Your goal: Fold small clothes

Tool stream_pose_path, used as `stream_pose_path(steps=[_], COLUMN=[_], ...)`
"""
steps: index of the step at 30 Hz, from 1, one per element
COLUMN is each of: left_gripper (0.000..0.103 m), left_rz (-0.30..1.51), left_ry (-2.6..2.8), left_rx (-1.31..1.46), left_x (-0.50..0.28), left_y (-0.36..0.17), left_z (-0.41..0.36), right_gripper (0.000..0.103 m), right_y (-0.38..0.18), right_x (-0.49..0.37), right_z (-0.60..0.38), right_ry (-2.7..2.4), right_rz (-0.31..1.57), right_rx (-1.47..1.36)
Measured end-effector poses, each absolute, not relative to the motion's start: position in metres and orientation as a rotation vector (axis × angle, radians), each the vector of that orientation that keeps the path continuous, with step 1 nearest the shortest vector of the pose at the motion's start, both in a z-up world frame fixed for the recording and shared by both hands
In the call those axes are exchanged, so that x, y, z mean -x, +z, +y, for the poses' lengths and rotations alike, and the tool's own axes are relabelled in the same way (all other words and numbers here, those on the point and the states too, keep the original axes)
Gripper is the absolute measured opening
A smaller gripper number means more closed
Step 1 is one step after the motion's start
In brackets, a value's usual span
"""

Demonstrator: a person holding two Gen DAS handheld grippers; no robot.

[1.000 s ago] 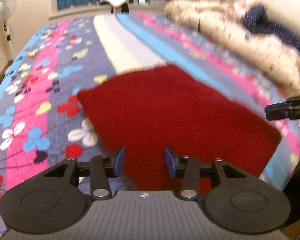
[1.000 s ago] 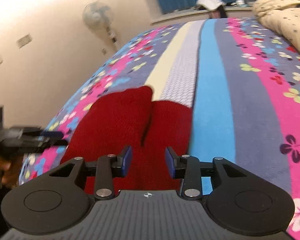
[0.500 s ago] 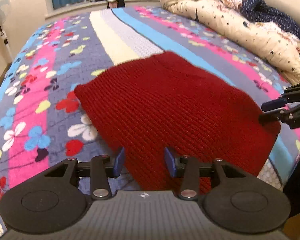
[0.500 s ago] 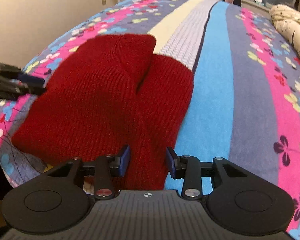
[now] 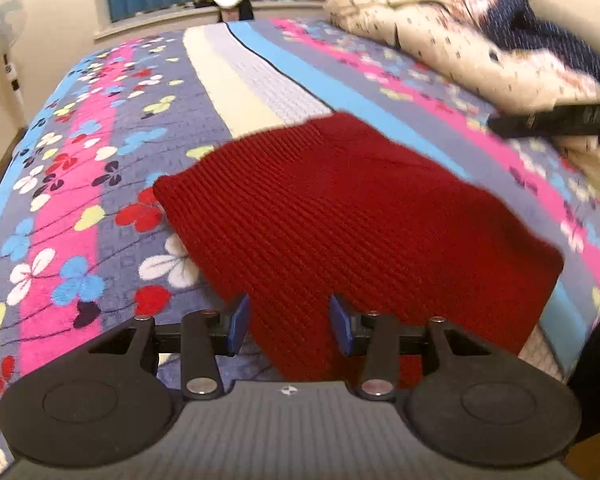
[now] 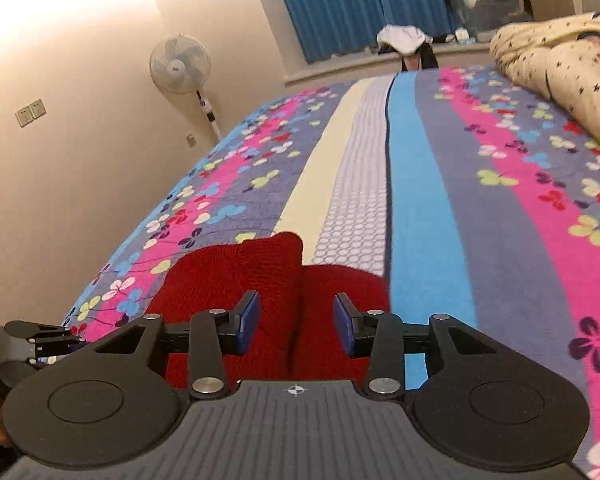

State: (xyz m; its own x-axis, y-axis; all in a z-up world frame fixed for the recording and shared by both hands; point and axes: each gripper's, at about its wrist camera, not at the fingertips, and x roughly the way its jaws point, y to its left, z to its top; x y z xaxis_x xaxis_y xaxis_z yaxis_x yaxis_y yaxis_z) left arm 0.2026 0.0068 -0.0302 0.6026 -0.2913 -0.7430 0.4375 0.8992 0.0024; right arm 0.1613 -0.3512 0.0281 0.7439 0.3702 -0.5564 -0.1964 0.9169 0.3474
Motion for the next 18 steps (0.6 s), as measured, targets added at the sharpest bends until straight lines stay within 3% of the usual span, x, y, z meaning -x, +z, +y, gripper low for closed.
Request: stream_pose_path(steps=[7,18], left_gripper=[0.049,0.05], left_rz=[0.839,0.82], left_ry=[-0.43,-0.451], left_rx=[-0.22,-0.231], left_x=[-0.203,-0.204], left_y=[-0.035,-0.038], left_z=[0.003,0.01], right_gripper=[0.063,0.069], right_y=[0.016,-0.022], right_x=[-0.189,-0.235], right_z=[-0.322,-0.287], right_ry=[0.324,0.37], right_rz=[0.71,0.868], right_rx=[-0.254,-0.231])
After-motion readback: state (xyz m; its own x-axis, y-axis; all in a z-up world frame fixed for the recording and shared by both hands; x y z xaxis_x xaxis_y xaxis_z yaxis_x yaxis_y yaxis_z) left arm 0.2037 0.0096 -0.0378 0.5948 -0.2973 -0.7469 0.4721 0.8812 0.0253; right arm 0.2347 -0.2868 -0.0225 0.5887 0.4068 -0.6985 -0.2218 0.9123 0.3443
